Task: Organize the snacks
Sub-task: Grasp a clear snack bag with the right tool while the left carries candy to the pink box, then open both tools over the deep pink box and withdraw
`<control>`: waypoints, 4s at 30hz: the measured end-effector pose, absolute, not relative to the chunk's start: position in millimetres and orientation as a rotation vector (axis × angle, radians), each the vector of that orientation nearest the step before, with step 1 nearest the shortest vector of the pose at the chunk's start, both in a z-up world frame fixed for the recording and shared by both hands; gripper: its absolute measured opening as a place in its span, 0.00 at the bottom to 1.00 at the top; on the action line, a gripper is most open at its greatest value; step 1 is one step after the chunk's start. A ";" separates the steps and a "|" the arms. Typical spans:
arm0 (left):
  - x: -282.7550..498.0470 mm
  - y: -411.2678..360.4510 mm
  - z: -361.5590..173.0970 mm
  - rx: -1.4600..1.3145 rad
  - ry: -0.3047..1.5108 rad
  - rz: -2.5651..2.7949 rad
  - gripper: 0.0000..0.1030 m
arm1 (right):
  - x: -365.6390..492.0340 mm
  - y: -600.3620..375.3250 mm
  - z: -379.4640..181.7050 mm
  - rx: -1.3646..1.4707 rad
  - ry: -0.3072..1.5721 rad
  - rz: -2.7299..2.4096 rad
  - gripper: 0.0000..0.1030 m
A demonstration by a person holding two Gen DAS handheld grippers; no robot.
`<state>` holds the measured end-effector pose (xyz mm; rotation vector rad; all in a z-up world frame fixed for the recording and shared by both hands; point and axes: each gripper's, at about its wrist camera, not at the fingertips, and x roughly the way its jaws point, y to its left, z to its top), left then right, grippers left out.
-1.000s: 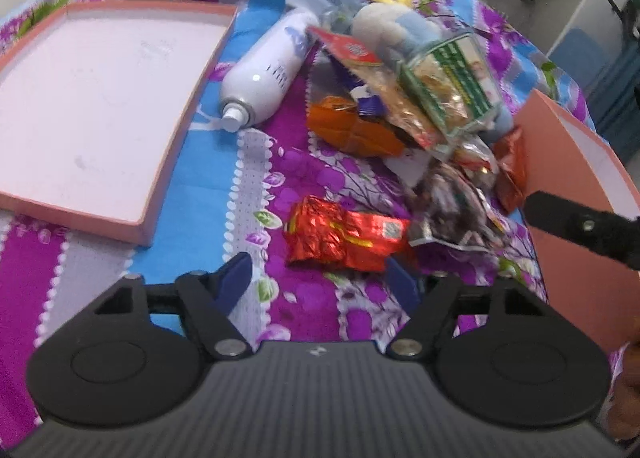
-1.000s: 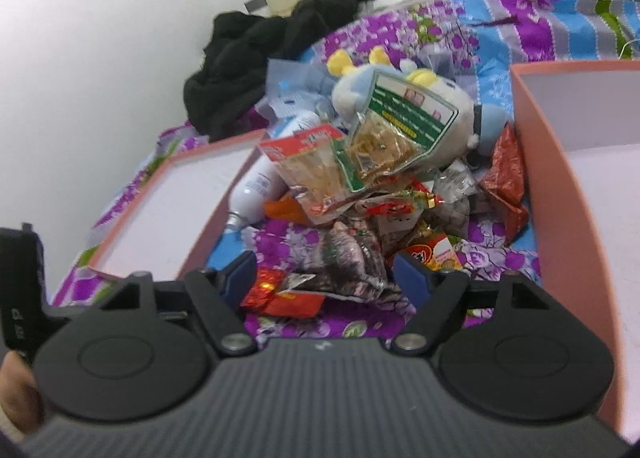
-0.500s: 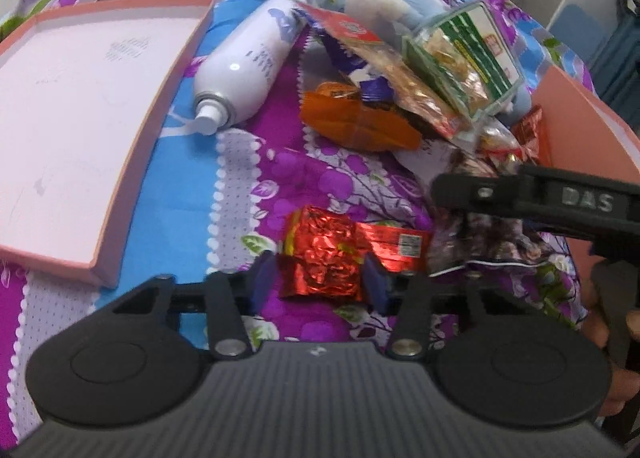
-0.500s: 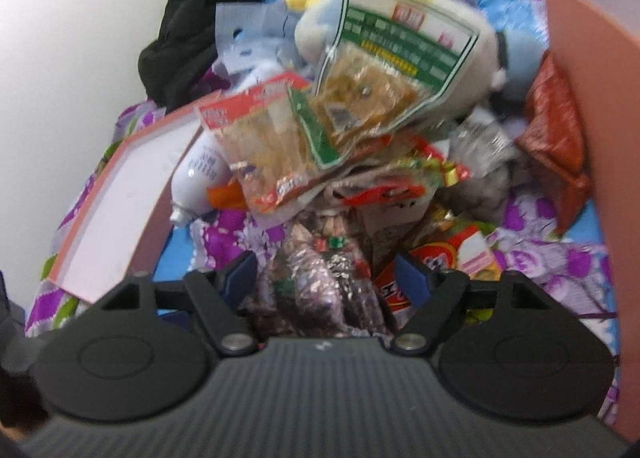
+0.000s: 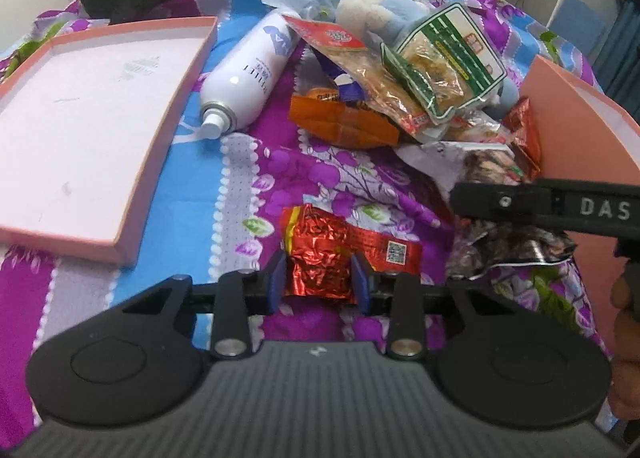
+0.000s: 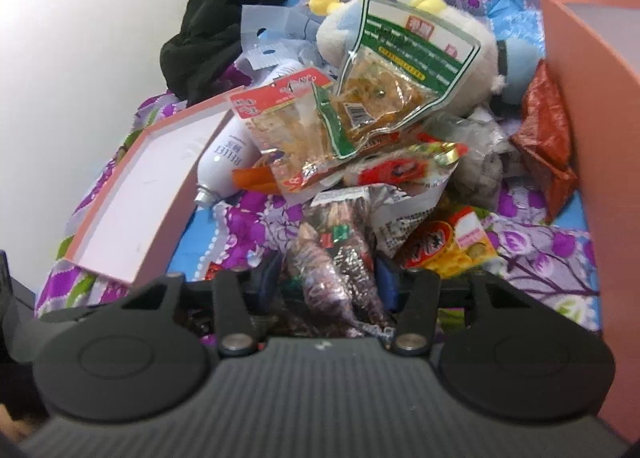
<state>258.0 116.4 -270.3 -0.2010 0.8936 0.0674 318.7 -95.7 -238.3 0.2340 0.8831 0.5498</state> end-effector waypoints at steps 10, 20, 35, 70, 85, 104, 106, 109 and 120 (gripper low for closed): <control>219.7 108.5 -235.0 -0.225 0.892 0.101 0.38 | 270.6 -114.5 -213.2 0.202 0.837 0.551 0.50; 177.6 111.0 -195.0 -0.262 0.848 0.151 0.38 | 223.4 -124.0 -184.3 0.115 0.772 0.530 0.49; 141.0 87.6 -133.6 -0.291 0.755 0.121 0.38 | 177.7 -146.4 -149.7 0.052 0.690 0.483 0.48; 239.0 -96.3 -13.0 -0.135 0.569 -0.218 0.38 | 210.3 -302.9 -86.4 0.037 0.487 0.160 0.48; 350.1 -150.1 -121.4 -0.057 0.804 -0.277 0.39 | 284.0 -335.2 -173.6 0.083 0.669 0.103 0.48; 330.1 -115.0 -109.5 -0.092 0.801 -0.267 0.59 | 275.5 -330.3 -172.9 0.129 0.695 0.105 0.65; 318.9 -109.7 -96.2 -0.095 0.779 -0.265 0.59 | 270.0 -328.0 -161.0 0.129 0.670 0.104 0.65; 300.4 -100.8 -74.7 -0.094 0.739 -0.263 0.59 | 258.4 -322.6 -140.8 0.124 0.629 0.112 0.65; 221.4 -50.4 1.5 -0.084 0.578 -0.223 0.59 | 208.2 -291.9 -75.1 0.125 0.479 0.170 0.65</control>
